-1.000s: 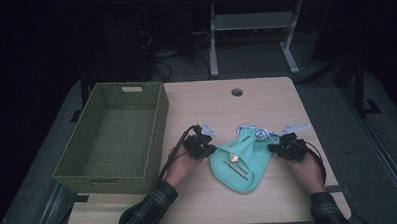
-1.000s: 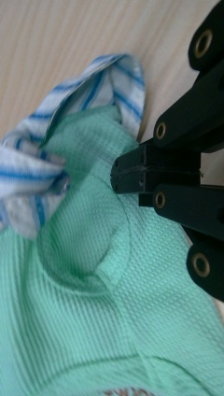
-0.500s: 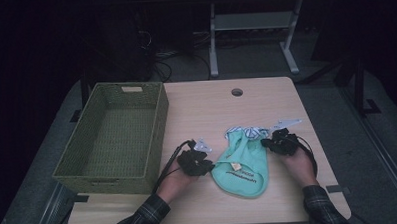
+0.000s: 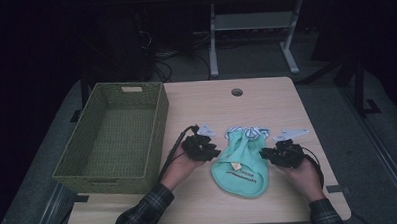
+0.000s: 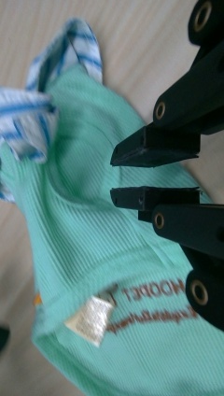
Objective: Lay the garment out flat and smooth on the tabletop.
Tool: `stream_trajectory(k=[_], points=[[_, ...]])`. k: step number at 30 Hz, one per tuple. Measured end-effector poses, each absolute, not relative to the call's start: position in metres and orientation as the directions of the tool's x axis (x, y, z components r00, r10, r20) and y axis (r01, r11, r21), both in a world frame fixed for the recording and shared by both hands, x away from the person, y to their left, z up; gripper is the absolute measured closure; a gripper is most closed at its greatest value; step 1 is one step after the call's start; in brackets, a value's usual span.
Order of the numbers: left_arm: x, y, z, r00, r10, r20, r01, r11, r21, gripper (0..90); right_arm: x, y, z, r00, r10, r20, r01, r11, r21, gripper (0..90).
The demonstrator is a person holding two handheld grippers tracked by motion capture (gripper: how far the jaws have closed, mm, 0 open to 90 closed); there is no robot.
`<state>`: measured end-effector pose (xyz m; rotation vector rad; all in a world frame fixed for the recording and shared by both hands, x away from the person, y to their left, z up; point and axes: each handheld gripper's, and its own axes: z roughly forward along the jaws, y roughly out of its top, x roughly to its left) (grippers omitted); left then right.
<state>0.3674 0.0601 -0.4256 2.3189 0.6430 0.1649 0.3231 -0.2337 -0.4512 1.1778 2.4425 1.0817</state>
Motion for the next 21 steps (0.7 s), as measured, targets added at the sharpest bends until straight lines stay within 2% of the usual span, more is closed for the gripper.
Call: stream_trajectory(k=[10,21], points=[[0.406,0.024,-0.431,0.873,0.484,-0.063,0.396,-0.628,0.67,64.0,0.299,-0.229,-0.454,-0.683,0.717,0.137,0.584,0.424,0.692,68.3],[0.421,-0.003,-0.452,0.871,0.487,-0.069,0.412,-0.644,0.644,61.5,0.293,-0.22,-0.459,-0.697,0.702,0.146,0.59,0.447,0.672,62.6]])
